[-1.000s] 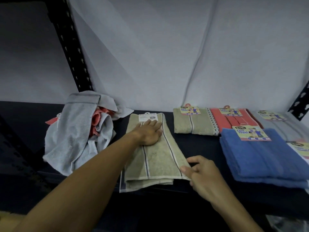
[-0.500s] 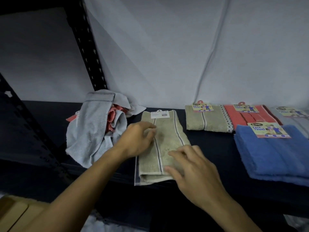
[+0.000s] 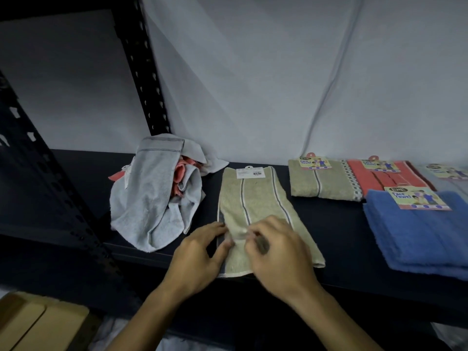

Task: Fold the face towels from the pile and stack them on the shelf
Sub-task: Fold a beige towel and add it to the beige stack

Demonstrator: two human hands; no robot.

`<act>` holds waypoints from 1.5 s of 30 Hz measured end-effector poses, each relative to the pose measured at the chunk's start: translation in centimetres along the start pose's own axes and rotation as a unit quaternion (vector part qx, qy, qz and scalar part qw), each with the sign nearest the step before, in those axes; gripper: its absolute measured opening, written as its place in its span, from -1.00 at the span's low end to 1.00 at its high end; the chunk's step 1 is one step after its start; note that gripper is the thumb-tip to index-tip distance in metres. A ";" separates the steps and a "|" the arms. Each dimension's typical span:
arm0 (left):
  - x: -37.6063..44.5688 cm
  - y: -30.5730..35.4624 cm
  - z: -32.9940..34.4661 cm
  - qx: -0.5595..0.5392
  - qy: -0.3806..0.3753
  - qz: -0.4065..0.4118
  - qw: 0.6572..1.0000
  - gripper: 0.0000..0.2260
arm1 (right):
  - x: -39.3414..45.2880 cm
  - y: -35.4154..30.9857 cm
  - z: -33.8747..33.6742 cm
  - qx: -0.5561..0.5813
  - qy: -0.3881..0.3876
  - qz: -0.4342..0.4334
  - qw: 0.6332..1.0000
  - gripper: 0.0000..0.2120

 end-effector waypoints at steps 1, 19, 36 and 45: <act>0.0 0.1 0.1 0.027 -0.005 -0.005 1.000 -0.59 | 0.6 0.5 -0.6 0.036 0.023 0.042 0.998 -0.86; -0.4 0.5 1.0 0.117 -0.006 0.007 0.993 -0.32 | 3.3 13.4 -6.8 -0.086 0.043 0.363 0.927 -0.83; 0.7 0.8 -1.1 -0.027 -0.048 -0.037 0.998 -0.64 | 0.7 1.4 1.8 -0.118 -0.245 -0.252 0.929 -0.68; 0.4 0.6 -1.2 -0.072 0.036 -0.144 0.986 -0.74 | 7.4 6.6 -3.8 0.104 0.038 0.171 0.979 -0.89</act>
Point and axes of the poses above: each hand's wrist, its own x-axis towards the middle knuckle, its own z-axis out of the palm, y = z × x, the point moved 4 cm from there along x, towards the middle knuckle, and after that the axes turned 6 degrees about y, right-handed, at the moved point
